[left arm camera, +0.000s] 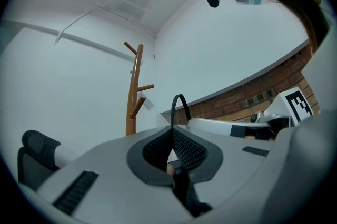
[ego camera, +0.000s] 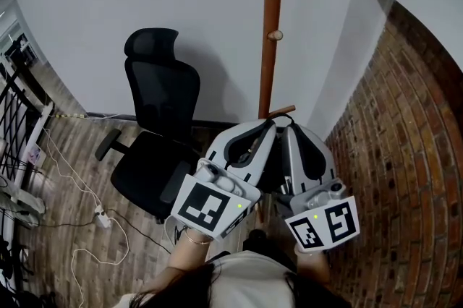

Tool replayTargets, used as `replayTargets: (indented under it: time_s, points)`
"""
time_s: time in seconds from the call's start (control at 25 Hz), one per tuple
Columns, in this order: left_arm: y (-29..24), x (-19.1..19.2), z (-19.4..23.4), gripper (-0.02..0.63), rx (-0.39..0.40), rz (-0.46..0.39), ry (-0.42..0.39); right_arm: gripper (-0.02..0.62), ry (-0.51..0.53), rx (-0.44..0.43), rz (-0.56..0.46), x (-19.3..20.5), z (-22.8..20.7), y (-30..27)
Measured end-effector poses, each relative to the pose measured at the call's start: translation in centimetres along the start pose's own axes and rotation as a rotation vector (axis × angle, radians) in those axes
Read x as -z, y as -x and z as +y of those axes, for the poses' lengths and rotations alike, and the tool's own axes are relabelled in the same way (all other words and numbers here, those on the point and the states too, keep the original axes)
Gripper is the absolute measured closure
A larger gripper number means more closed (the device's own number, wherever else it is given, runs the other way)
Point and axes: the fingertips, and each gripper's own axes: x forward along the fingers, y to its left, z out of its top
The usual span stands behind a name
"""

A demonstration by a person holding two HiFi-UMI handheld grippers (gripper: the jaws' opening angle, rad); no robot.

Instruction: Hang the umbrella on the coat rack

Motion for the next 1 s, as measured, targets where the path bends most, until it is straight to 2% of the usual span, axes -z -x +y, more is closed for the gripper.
replayTargets:
  time_s: [0.52,0.84,1.0]
  points:
    - [-4.1,0.1,1.7,0.597,-0.082,-0.013,-0.024,0.560,-0.038,-0.102,-0.013,-0.4,-3.4,-2.9]
    - [-5.5,0.3,2.2,0.597,-0.135,0.047,-0.004,0.560,-0.064,-0.161,-0.015,-0.4,-4.7,-4.1]
    - [-5.9,0.1,2.5,0.597,-0.145,0.047,-0.006,0.560,-0.067,-0.184,-0.019,-0.4,-4.7,-4.9]
